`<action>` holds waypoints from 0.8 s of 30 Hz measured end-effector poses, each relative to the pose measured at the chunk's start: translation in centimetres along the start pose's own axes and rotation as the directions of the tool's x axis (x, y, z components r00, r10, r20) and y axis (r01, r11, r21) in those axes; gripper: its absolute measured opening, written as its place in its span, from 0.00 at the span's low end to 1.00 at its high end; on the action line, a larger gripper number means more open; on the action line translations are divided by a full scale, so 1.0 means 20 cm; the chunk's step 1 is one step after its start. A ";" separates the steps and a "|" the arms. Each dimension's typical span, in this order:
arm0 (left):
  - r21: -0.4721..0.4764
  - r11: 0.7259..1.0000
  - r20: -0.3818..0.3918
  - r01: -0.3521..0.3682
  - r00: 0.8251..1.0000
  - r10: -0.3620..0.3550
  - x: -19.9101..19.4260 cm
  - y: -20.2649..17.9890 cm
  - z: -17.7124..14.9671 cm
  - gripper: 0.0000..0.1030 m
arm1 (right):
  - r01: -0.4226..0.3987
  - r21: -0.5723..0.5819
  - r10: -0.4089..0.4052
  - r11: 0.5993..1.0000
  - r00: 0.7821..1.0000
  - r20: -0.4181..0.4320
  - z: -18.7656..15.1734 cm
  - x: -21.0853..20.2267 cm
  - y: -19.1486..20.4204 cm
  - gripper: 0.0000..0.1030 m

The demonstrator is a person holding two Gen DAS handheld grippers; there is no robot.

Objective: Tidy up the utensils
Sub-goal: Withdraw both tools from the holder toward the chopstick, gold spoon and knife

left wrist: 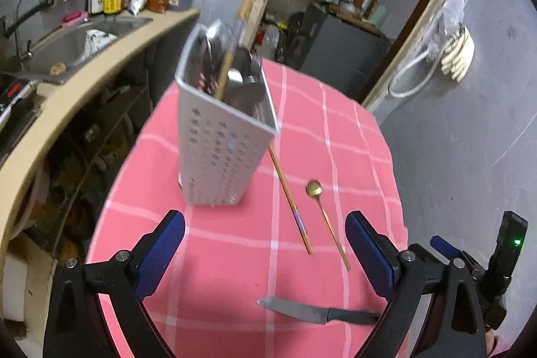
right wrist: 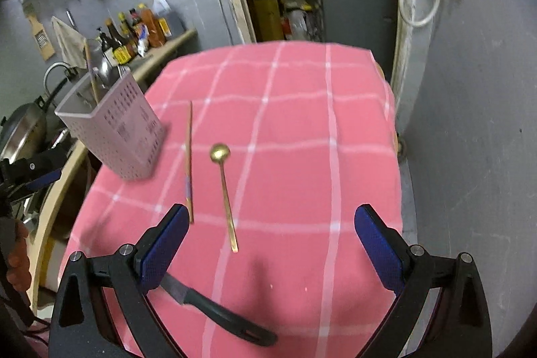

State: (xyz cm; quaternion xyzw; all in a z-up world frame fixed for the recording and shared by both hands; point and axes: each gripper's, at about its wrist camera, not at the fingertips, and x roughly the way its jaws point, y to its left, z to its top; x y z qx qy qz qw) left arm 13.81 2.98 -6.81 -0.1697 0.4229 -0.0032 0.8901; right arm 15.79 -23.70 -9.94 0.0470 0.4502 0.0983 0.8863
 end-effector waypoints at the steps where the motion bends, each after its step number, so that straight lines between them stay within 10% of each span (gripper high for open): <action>1: 0.005 1.000 -0.016 0.005 1.000 -0.004 0.02 -0.01 -0.01 0.93 | 0.003 -0.005 -0.003 1.000 1.000 -0.008 -0.01 0.01 0.00 0.94; 24: 0.182 0.979 -0.114 0.094 0.991 -0.074 0.31 -0.27 -0.10 0.82 | -0.057 -0.021 0.057 0.998 0.998 -0.031 0.02 0.14 -0.14 0.94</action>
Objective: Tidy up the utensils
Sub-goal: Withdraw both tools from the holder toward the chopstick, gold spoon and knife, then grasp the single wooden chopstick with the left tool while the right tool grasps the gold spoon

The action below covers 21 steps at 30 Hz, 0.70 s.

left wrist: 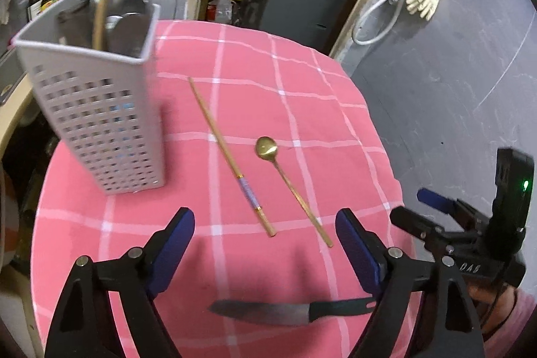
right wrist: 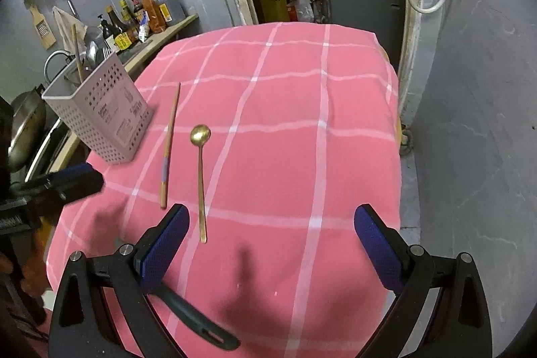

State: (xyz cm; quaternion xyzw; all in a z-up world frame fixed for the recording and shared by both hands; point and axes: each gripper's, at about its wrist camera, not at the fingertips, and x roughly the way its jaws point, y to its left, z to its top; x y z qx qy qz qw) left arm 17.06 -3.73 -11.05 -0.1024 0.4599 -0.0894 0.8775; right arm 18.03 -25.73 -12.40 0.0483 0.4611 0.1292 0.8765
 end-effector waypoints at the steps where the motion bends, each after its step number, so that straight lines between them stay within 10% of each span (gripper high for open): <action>1: 0.002 1.000 -0.001 0.000 1.000 0.000 0.01 -0.01 0.01 0.81 | -0.006 -0.003 0.006 1.000 1.000 0.003 0.01 0.01 -0.01 0.94; 13: -0.036 0.996 -0.009 -0.077 0.997 0.077 0.25 -0.04 0.15 0.55 | -0.224 -0.074 0.220 0.972 0.974 -0.057 0.27 0.26 -0.07 0.41; 21: -0.088 0.978 -0.027 -0.187 0.982 0.186 0.40 0.01 0.20 0.38 | -0.412 -0.233 0.379 0.881 0.909 -0.176 0.41 0.52 0.07 0.33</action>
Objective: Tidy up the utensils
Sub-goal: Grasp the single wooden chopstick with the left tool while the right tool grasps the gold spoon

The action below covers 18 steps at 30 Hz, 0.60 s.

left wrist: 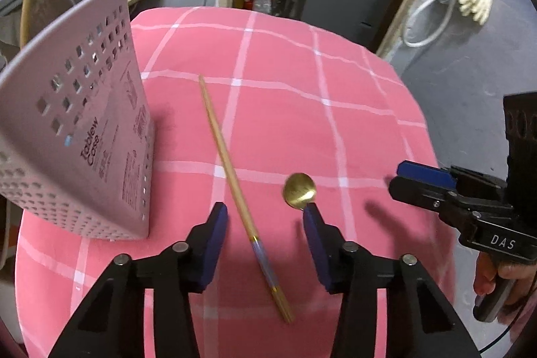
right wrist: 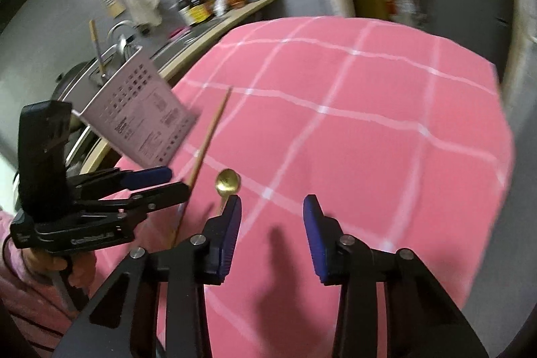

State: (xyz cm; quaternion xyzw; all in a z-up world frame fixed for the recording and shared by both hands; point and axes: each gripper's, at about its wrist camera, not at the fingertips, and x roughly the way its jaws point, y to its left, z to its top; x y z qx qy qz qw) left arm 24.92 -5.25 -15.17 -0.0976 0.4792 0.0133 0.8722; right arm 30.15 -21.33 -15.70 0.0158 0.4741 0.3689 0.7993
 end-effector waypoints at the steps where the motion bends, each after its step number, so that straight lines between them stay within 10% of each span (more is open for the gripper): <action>1: -0.009 1.000 -0.002 -0.016 1.000 0.016 0.02 0.00 0.00 0.37 | -0.017 -0.020 0.017 1.000 1.000 -0.009 0.01 0.02 0.00 0.31; 18: -0.084 0.994 -0.024 -0.062 0.998 0.060 0.09 0.07 -0.03 0.25 | -0.221 -0.228 0.180 0.948 0.966 -0.187 0.17 0.31 0.11 0.22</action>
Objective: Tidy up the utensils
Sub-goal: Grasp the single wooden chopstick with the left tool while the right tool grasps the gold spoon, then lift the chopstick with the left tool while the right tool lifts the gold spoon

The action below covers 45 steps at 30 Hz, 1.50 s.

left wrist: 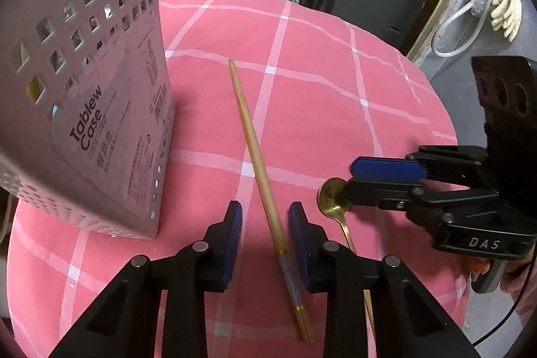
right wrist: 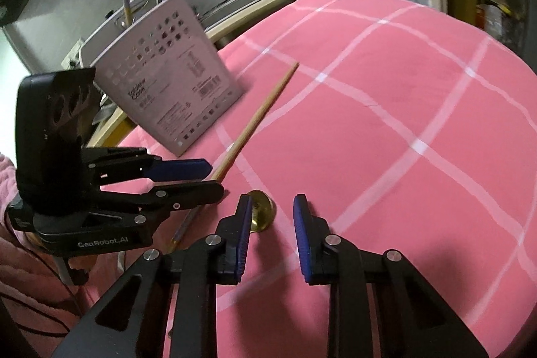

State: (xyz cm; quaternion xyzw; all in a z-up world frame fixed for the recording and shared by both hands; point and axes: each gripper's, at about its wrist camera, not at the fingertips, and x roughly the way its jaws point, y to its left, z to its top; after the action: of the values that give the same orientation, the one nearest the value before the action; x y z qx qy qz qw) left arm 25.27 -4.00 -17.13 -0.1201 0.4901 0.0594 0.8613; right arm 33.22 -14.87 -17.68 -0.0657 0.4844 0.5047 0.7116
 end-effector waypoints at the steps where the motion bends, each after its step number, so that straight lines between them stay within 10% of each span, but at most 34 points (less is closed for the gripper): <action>1: -0.001 1.000 0.001 -0.002 1.000 0.002 0.00 0.00 0.00 0.24 | -0.005 -0.009 0.005 1.000 1.000 -0.006 0.01 0.01 0.00 0.22; 7: -0.001 1.000 0.001 -0.002 1.000 0.002 -0.01 0.01 -0.01 0.24 | -0.010 -0.049 0.008 0.999 0.999 -0.037 0.02 0.04 0.01 0.04; 31: 0.048 0.992 -0.060 -0.118 0.991 0.120 0.17 -0.16 0.29 0.24 | 0.150 0.337 -0.197 0.929 0.974 0.110 -0.39 -0.28 -0.09 0.02; 45: 0.092 0.995 -0.147 -0.038 0.988 0.051 0.17 -0.13 0.30 0.08 | 0.187 0.523 -0.293 0.832 0.947 0.128 -0.51 -0.23 0.02 0.02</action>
State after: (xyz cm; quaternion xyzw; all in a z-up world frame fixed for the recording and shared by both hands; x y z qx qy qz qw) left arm 32.62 -4.90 -16.72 -0.0748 0.5580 0.0476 0.8251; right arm 26.44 -23.66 -19.44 0.1138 0.5119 0.2707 0.8073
